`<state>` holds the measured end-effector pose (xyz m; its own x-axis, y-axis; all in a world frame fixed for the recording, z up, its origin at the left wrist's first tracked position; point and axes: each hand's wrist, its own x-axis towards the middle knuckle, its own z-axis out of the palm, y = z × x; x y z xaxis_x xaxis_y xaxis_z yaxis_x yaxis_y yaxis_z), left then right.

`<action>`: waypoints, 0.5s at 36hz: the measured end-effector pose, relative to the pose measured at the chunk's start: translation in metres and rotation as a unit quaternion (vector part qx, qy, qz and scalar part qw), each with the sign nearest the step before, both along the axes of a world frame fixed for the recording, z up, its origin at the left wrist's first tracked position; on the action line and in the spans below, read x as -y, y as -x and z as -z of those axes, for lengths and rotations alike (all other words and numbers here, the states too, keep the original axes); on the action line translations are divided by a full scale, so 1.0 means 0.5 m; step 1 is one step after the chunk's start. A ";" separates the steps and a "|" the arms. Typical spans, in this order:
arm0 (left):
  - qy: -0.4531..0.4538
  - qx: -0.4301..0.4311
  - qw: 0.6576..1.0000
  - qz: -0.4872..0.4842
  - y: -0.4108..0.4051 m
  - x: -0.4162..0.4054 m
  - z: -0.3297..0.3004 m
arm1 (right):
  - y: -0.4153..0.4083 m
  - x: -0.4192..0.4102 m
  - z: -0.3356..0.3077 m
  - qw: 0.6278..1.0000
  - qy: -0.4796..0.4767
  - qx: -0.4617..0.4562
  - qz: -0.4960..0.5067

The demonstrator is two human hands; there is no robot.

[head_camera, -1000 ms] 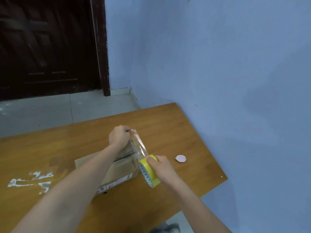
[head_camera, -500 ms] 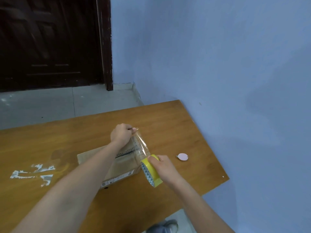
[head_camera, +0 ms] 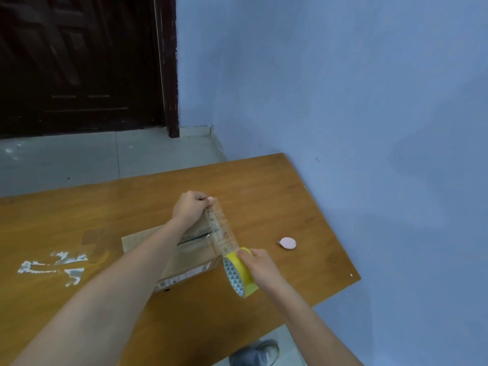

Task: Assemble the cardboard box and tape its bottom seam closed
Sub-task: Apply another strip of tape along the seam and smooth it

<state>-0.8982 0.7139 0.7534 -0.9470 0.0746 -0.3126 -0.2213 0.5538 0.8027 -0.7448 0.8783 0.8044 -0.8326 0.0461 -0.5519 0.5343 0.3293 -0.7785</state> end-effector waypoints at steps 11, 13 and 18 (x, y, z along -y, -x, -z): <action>-0.029 0.004 0.999 -0.016 0.004 -0.002 0.004 | 0.001 0.006 0.003 1.000 -0.012 0.007 -0.003; -0.028 0.007 0.999 -0.019 0.006 -0.002 0.007 | 0.002 0.006 0.003 1.000 -0.012 0.009 -0.003; -0.020 0.015 1.000 -0.011 0.009 -0.004 0.012 | 0.001 0.010 0.004 1.000 0.006 0.022 -0.009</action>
